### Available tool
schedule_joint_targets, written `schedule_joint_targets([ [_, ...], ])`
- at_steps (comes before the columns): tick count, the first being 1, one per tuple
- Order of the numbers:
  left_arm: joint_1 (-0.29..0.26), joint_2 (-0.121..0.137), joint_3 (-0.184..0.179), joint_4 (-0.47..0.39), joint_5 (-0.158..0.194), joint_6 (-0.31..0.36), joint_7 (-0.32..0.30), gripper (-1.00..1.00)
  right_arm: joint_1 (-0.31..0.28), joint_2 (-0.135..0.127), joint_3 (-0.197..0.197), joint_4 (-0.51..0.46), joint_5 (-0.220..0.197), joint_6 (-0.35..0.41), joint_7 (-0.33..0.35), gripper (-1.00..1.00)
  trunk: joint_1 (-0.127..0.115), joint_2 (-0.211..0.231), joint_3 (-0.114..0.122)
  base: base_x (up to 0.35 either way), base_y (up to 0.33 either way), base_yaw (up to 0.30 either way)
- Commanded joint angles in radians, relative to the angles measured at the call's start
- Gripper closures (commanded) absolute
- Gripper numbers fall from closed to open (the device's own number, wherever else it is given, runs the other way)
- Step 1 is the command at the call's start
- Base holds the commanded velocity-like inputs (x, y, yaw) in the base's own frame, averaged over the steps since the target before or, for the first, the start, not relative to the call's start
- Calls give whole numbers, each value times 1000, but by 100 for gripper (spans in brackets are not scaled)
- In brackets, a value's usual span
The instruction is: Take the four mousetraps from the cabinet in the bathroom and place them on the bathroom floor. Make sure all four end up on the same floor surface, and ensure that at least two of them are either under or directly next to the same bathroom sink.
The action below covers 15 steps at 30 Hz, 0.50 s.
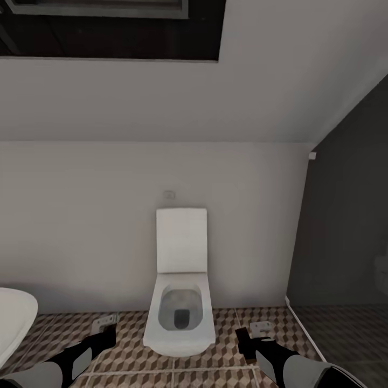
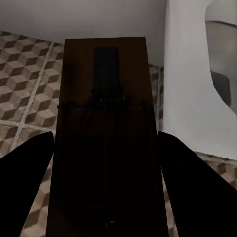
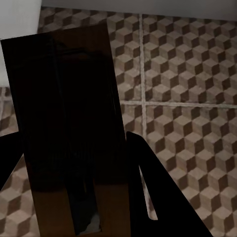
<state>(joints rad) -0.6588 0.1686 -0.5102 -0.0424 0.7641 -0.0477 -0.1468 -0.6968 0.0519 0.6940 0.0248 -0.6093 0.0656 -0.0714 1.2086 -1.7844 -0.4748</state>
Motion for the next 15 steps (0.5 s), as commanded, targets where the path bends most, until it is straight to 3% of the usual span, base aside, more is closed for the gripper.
schedule_joint_targets([
  [1,-1,0,-8,1,9,-3,-4,100,-1,1,8,1,-10,2,-2,100,4,-8,-4,0,0,0],
  [15,-1,1,-8,1,10,-4,-2,100,-1,1,9,1,-10,2,-2,100,58,-106,-48,0,0,0],
])
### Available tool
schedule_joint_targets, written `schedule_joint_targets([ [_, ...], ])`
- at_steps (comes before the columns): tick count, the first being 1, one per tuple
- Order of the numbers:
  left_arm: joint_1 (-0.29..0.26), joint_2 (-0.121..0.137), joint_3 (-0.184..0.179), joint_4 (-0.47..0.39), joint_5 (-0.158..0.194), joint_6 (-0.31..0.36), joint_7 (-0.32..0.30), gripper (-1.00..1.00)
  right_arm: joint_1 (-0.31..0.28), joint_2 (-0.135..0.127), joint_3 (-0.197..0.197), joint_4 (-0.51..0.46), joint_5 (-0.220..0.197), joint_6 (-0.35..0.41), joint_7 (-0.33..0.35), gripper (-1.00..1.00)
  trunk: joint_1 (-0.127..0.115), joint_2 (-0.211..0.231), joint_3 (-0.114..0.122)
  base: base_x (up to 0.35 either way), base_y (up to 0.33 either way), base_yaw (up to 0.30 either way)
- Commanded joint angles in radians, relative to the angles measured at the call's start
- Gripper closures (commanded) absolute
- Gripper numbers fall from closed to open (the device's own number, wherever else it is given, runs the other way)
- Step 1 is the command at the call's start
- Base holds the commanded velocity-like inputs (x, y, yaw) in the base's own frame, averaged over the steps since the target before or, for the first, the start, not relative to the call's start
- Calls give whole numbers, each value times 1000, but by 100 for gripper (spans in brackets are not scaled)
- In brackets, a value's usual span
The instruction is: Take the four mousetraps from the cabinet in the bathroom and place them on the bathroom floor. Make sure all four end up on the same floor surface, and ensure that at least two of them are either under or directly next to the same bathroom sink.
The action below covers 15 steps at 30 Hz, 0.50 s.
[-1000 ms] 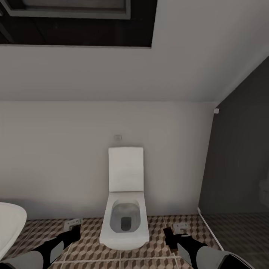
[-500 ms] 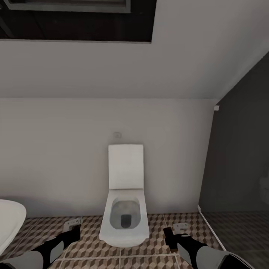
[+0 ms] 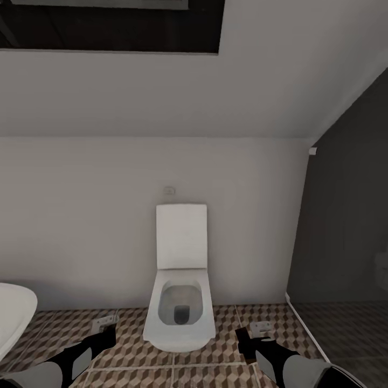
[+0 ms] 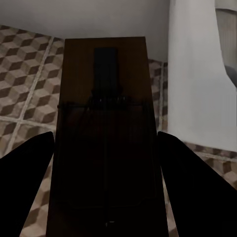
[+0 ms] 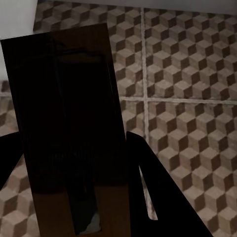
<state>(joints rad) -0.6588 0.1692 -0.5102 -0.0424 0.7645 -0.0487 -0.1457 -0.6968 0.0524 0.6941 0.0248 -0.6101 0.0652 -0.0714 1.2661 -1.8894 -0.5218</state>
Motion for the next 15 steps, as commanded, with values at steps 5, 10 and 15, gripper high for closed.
schedule_joint_targets([
  [5,-1,0,-8,1,10,-3,-4,100,-1,1,8,1,-10,2,-2,100,19,-36,-17,0,0,0],
  [10,-1,0,-8,1,10,-3,-2,100,-1,0,8,1,-10,2,-2,100,38,-71,-33,0,0,0],
  [15,-1,-1,-6,1,11,-3,0,100,-1,0,7,1,-10,-9,-2,100,57,-106,-48,0,0,0],
])
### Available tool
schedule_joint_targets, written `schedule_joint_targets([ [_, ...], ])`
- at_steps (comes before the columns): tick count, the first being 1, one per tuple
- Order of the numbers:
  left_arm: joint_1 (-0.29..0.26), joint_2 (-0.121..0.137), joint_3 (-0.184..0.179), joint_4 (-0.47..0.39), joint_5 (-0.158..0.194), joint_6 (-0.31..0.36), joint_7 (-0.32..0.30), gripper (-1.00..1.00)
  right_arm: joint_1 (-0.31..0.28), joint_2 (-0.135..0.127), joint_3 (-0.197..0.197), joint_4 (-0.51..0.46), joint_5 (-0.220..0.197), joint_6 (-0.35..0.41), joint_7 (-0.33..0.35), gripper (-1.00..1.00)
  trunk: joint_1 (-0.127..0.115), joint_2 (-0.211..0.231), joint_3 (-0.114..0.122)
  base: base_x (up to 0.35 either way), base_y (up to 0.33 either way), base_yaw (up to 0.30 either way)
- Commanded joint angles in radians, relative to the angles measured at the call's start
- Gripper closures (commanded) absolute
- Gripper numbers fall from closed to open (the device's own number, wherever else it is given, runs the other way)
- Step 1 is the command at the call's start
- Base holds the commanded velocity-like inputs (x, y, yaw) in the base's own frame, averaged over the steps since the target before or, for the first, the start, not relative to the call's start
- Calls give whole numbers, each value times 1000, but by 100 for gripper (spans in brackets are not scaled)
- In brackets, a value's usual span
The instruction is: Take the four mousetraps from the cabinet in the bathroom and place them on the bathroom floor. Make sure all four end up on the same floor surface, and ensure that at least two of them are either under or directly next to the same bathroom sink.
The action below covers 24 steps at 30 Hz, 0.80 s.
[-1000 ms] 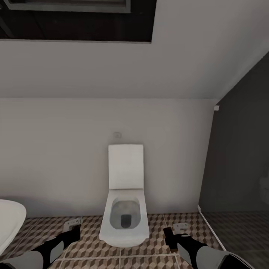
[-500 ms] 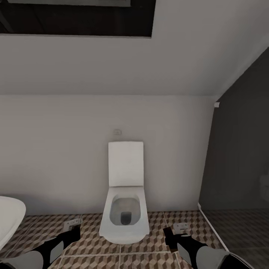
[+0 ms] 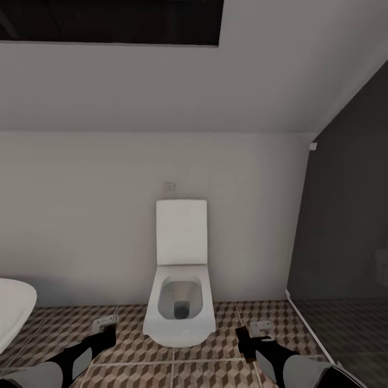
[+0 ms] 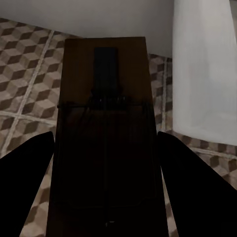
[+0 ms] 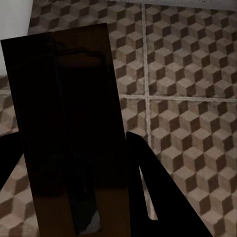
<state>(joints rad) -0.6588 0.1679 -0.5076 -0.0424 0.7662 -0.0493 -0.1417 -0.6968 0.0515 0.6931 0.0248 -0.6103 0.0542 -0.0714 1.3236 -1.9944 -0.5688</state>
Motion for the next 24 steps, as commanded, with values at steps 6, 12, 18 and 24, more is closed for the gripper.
schedule_joint_targets([
  [6,-1,-3,-5,2,9,-2,9,100,-1,1,8,1,-9,-16,-2,100,23,-43,-20,0,0,0],
  [12,-1,-4,-5,2,8,-1,60,100,-1,1,8,1,-9,-21,-2,100,46,-85,-39,0,0,0],
  [18,-1,-4,-5,2,-8,-1,80,100,-1,1,8,1,-9,-22,-2,100,69,-127,-58,0,0,0],
  [24,-1,-4,-5,3,-45,-1,87,100,-1,1,8,1,-9,-22,-2,100,92,-169,-76,0,0,0],
])
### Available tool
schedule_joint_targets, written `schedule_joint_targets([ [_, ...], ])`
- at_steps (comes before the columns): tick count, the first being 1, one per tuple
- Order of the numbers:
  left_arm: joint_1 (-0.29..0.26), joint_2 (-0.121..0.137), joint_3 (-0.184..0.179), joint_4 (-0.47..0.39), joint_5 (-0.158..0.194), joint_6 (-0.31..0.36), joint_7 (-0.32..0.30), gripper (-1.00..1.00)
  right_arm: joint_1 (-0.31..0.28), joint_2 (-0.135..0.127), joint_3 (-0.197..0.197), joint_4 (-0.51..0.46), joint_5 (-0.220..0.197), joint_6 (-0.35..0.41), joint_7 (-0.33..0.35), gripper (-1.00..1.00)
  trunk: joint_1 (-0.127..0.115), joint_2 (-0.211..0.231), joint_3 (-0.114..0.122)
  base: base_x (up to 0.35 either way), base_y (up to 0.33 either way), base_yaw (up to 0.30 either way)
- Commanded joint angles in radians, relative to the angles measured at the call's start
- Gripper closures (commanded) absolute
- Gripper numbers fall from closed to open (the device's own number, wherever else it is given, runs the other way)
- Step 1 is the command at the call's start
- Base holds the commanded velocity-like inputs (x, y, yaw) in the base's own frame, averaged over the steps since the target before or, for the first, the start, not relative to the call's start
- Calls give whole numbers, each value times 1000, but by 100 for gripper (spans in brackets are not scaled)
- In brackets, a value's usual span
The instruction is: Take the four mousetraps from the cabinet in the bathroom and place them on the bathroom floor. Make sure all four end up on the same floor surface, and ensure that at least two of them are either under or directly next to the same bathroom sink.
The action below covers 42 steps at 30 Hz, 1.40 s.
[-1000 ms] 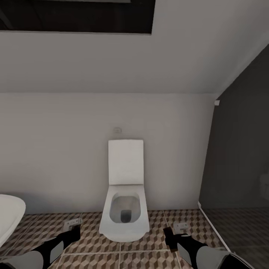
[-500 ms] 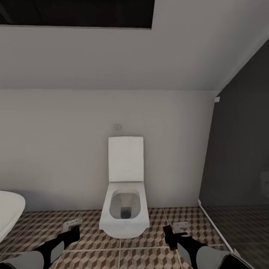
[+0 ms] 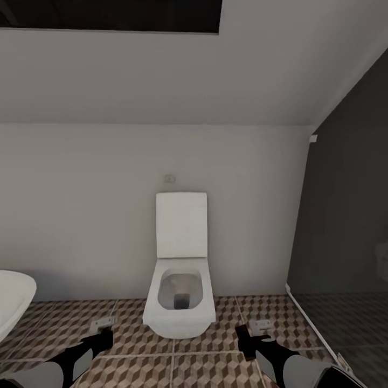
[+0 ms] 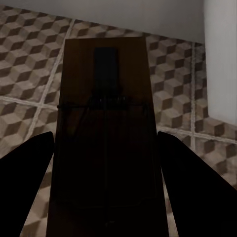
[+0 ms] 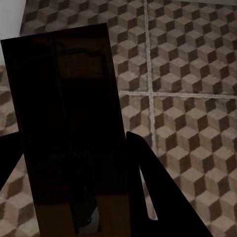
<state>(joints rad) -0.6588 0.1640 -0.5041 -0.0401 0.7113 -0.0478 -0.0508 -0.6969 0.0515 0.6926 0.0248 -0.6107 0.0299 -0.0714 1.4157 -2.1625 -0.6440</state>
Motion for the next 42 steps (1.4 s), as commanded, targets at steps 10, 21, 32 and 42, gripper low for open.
schedule_joint_targets([
  [10,-1,-3,-8,2,-11,-3,15,100,-1,1,9,1,-9,2,-2,100,38,-71,-33,0,0,0],
  [21,-1,-13,-8,2,-19,-3,18,100,-1,1,9,1,-2,2,6,100,80,-148,-67,0,0,0],
  [32,-1,-14,-8,2,-20,-3,17,100,-1,0,9,1,0,3,8,100,123,-225,-101,0,0,0],
  [42,-1,-14,-8,2,-21,-3,17,100,-1,0,9,1,2,1,9,100,161,-295,-133,0,0,0],
])
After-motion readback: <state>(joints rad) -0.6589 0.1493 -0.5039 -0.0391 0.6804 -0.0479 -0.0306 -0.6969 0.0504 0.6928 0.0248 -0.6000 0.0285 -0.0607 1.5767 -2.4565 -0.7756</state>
